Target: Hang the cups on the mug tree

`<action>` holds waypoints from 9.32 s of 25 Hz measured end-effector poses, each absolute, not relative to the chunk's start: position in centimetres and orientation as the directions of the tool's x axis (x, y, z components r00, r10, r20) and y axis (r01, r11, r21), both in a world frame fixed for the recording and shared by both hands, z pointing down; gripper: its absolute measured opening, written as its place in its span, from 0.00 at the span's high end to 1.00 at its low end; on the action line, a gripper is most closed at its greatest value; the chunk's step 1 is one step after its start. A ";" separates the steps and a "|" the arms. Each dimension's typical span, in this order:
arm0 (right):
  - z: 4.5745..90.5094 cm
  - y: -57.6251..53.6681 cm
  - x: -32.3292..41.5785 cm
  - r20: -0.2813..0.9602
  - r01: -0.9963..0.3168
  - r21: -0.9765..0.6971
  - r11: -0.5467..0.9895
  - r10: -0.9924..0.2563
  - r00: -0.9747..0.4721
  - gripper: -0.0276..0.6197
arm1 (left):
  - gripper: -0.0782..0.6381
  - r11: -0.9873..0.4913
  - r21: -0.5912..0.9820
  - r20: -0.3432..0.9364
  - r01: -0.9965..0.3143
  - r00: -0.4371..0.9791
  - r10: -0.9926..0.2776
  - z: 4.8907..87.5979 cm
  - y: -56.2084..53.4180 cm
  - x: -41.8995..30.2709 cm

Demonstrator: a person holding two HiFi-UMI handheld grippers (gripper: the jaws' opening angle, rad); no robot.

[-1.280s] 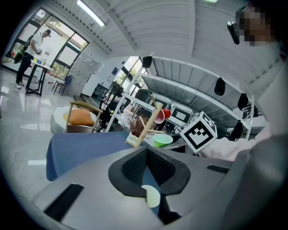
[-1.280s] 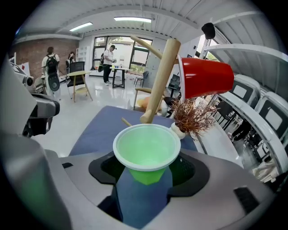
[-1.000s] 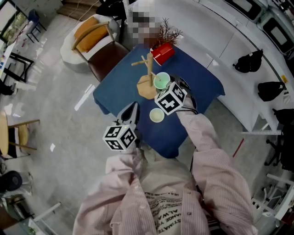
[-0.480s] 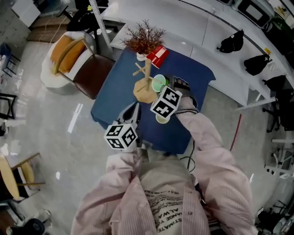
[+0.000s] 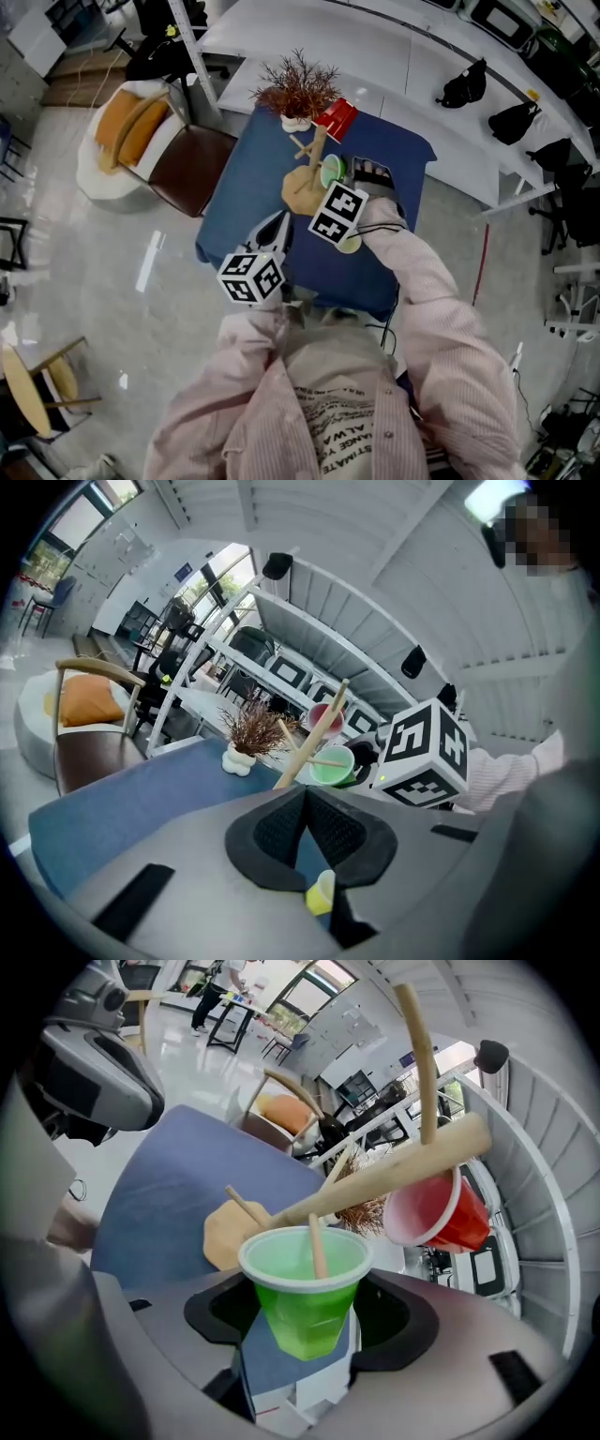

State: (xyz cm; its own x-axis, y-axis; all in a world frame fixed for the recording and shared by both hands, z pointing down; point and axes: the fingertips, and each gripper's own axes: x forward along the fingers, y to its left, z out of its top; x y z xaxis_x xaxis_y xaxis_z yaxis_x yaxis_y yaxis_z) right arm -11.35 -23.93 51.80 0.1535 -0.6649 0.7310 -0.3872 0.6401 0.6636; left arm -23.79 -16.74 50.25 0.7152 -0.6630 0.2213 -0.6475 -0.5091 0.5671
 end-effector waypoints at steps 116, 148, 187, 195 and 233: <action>65.6 -6.4 -8.6 0.576 -0.996 -0.045 0.081 -0.813 -0.092 0.50 | 0.89 -0.665 0.532 0.378 -0.524 0.850 -0.368 58.7 -2.6 -20.8; 65.4 -10.2 -10.9 0.544 -0.962 -0.083 0.262 -0.797 -0.263 0.52 | 0.89 -0.543 0.542 0.400 -0.641 0.766 -0.504 60.1 -5.1 -20.8; 47.4 -12.4 -18.0 0.317 -0.844 -0.300 0.445 -0.788 -0.528 0.53 | 0.89 -0.488 0.461 0.218 -0.741 0.628 -0.747 48.0 -7.8 -27.5; 44.9 -14.1 -20.3 0.317 -0.776 -0.419 0.472 -0.725 -0.612 0.53 | 0.89 -0.486 0.442 0.184 -0.754 0.606 -0.774 46.0 -9.1 -29.2; 41.4 -22.4 -22.5 0.273 -0.601 -0.742 0.298 -0.684 -0.677 0.53 | 0.89 -0.621 0.395 0.119 -0.677 0.708 -0.696 42.8 -17.6 -30.3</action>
